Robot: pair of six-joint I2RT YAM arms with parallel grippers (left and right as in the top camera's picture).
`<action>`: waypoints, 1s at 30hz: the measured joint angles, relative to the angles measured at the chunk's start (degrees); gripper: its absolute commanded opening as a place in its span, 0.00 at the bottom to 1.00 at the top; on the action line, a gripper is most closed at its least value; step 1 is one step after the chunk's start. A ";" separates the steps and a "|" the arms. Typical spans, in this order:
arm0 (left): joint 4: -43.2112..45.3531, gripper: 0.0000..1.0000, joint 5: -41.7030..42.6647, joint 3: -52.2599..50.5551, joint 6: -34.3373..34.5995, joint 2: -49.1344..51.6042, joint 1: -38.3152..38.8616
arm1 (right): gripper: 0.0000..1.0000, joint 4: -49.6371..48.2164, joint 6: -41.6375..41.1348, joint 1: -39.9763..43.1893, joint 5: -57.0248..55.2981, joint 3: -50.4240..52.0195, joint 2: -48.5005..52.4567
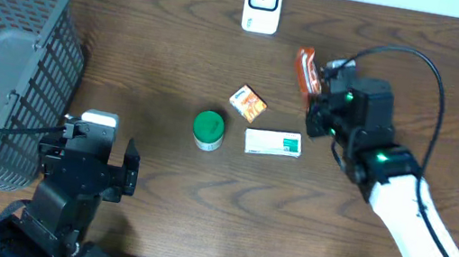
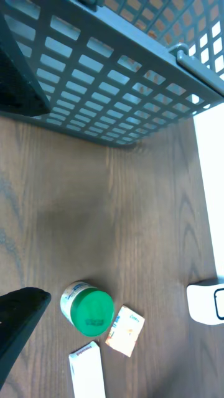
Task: Scan the item barcode
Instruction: 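Lift the red chocolate bar with the right gripper toward the scanner, then hold the chocolate bar in front of the white scanner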
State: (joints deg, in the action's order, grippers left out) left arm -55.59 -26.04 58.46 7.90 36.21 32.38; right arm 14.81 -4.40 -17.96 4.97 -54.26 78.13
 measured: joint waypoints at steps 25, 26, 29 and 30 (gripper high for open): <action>0.00 0.88 0.00 0.00 0.00 0.00 0.00 | 0.01 -18.23 35.43 -8.52 -40.52 -45.20 50.21; 0.00 0.88 -0.02 0.00 0.00 0.00 0.00 | 0.01 -19.82 38.32 -8.85 -42.29 -46.58 52.39; 0.02 0.88 0.00 0.00 0.00 0.00 0.00 | 0.01 -24.72 47.01 -9.55 -46.82 -50.53 58.14; 0.02 0.88 -0.02 0.00 0.00 0.00 0.00 | 0.01 -26.51 50.40 -9.66 -48.33 -51.89 60.06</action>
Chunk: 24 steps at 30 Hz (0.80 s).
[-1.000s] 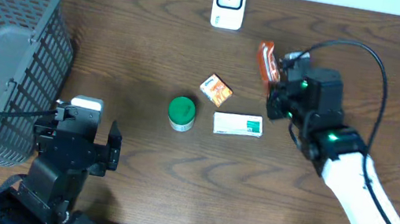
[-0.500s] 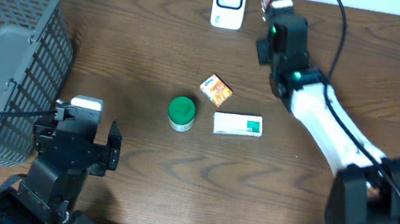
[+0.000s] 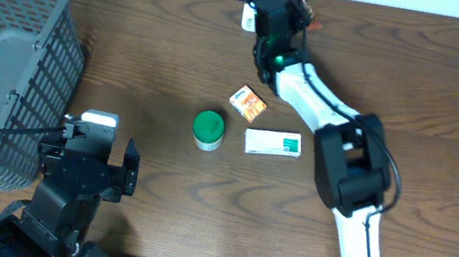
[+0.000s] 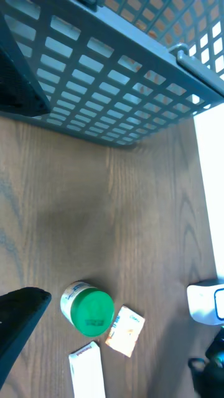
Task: Scan the item barcode
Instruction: 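Hold the chocolate bar in front of the white scanner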
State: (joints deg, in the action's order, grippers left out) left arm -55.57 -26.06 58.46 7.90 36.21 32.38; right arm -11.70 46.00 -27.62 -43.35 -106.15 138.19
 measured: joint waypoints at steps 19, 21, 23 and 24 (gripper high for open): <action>0.00 0.88 0.02 0.00 0.00 0.00 0.00 | 0.01 -3.87 29.83 -0.35 -8.09 -3.76 6.40; 0.00 0.88 0.02 0.00 0.00 0.00 0.00 | 0.01 -1.75 29.97 -0.59 -8.17 -3.91 6.40; 0.00 0.88 0.02 0.00 0.00 0.00 0.00 | 0.01 -1.01 29.68 -0.92 -8.66 -4.00 6.40; 0.00 0.88 0.00 0.00 0.00 0.00 0.00 | 0.01 -0.98 29.14 -1.20 -9.18 -4.00 6.40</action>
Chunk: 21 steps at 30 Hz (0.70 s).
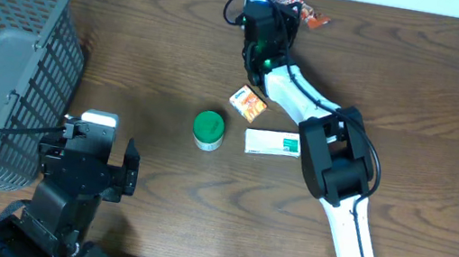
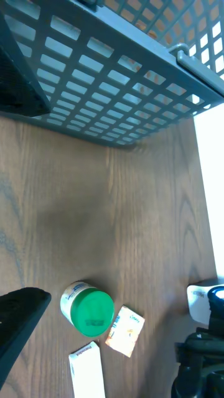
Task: Scan the item barcode
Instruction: 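Hold the chocolate bar in front of the white scanner, then carry the chocolate bar right and drop it at the table edge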
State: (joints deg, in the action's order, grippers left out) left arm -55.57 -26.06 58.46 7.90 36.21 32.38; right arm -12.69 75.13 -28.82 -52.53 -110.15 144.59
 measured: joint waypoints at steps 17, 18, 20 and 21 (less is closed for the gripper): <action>0.02 0.88 -0.02 -0.07 0.00 0.02 0.00 | 0.01 57.64 -24.41 7.17 -9.11 -0.61 -13.77; -0.04 0.88 0.02 -0.07 0.00 0.00 0.00 | 0.01 61.61 -27.85 8.83 -8.00 -0.68 -15.06; 0.00 0.88 0.00 -0.07 0.00 0.00 0.00 | 0.01 69.51 -35.52 12.72 -5.01 -0.79 -17.44; -0.02 0.88 0.02 -0.07 0.00 0.00 0.00 | 0.01 72.54 -39.08 14.88 -3.39 -0.92 -18.14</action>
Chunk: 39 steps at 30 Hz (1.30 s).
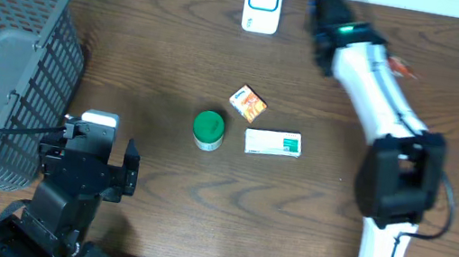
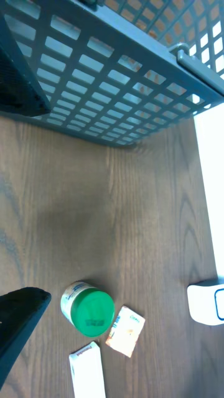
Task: Scan the item barcode
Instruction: 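Carry the chocolate bar right and drop it at the table edge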
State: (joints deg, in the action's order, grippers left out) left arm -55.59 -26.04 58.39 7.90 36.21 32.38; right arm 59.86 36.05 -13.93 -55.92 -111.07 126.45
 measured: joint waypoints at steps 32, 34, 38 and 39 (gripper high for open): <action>0.02 0.88 0.00 0.00 0.00 0.00 0.00 | 0.99 -3.43 -25.38 54.14 43.54 11.37 -0.31; 0.04 0.88 0.00 0.00 0.00 0.00 0.00 | 0.99 -0.74 -25.62 54.10 48.41 8.41 -0.74; 0.02 0.88 0.00 0.00 0.00 0.00 0.00 | 0.99 0.87 -26.58 53.09 57.24 4.85 -5.18; 0.02 0.88 -0.02 0.00 0.00 0.00 0.00 | 0.99 1.22 -27.08 52.22 60.17 4.15 -8.17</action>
State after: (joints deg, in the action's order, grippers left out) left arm -55.57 -26.06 58.39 7.90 36.21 32.38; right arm 61.08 8.97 38.28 4.25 -106.91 118.28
